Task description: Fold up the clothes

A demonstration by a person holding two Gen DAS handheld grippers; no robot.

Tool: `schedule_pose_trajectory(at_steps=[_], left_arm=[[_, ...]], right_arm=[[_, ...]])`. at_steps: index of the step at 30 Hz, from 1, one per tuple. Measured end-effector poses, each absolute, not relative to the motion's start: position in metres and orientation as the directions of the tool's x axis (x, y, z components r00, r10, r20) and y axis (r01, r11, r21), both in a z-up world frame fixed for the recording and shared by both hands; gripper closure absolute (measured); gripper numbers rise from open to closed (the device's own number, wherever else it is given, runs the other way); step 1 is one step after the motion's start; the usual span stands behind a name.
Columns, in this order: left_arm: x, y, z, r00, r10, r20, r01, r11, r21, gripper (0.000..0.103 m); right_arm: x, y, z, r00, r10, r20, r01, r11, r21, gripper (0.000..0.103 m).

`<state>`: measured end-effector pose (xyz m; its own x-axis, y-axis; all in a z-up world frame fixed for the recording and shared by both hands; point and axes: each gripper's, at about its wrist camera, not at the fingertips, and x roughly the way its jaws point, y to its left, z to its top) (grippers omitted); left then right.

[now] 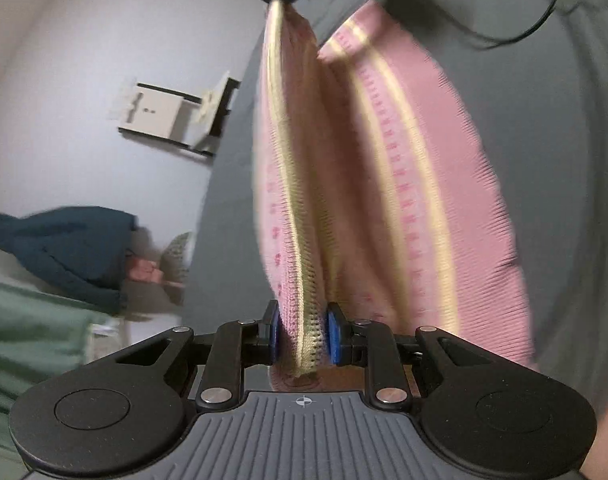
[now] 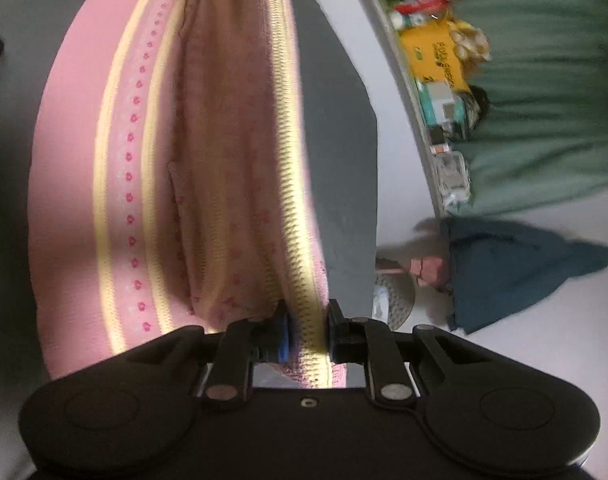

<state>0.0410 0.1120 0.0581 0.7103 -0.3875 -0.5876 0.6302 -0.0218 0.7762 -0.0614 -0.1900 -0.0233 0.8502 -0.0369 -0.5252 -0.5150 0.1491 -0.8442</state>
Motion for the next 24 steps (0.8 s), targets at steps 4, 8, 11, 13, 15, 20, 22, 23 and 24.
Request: schedule_pose_trajectory(at_steps=[4,8,11,13,15,20,22,23,24], left_arm=[[0.012,0.115,0.026,0.557,-0.396,-0.730,0.759,-0.113,0.641,0.080],[0.001,0.116,0.011,0.511,-0.379,-0.771,0.789,-0.149,0.596,0.080],[0.010,0.118,0.018,0.583,-0.374,-0.722,0.739,-0.126,0.662,0.080],[0.017,0.119,0.026,0.644,-0.370,-0.670,0.684,-0.114,0.720,0.080],[0.020,0.121,0.037,0.706,-0.383,-0.596,0.617,-0.081,0.783,0.080],[0.008,0.119,0.008,0.584,-0.381,-0.717,0.746,-0.097,0.659,0.080],[0.000,0.117,-0.012,0.504,-0.368,-0.781,0.801,-0.138,0.582,0.080],[-0.002,0.118,-0.017,0.494,-0.361,-0.791,0.809,-0.142,0.570,0.080],[-0.003,0.118,-0.022,0.497,-0.358,-0.791,0.812,-0.129,0.569,0.080]], right_arm=[[-0.101,-0.192,-0.068,0.752,-0.019,-0.658,-0.658,0.013,-0.753,0.086],[-0.113,-0.192,-0.082,0.716,-0.019,-0.698,-0.698,-0.008,-0.716,0.086],[-0.109,-0.193,-0.073,0.744,-0.024,-0.668,-0.668,-0.012,-0.744,0.086],[-0.103,-0.195,-0.062,0.793,-0.037,-0.608,-0.609,-0.009,-0.793,0.086],[-0.098,-0.194,-0.048,0.856,-0.046,-0.514,-0.513,0.033,-0.858,0.086],[-0.119,-0.194,-0.065,0.761,-0.036,-0.648,-0.648,0.005,-0.762,0.086],[-0.129,-0.191,-0.084,0.707,-0.047,-0.705,-0.707,-0.070,-0.704,0.086],[-0.128,-0.190,-0.087,0.697,-0.050,-0.716,-0.717,-0.064,-0.694,0.086],[-0.127,-0.189,-0.087,0.690,-0.051,-0.722,-0.724,-0.048,-0.688,0.086]])
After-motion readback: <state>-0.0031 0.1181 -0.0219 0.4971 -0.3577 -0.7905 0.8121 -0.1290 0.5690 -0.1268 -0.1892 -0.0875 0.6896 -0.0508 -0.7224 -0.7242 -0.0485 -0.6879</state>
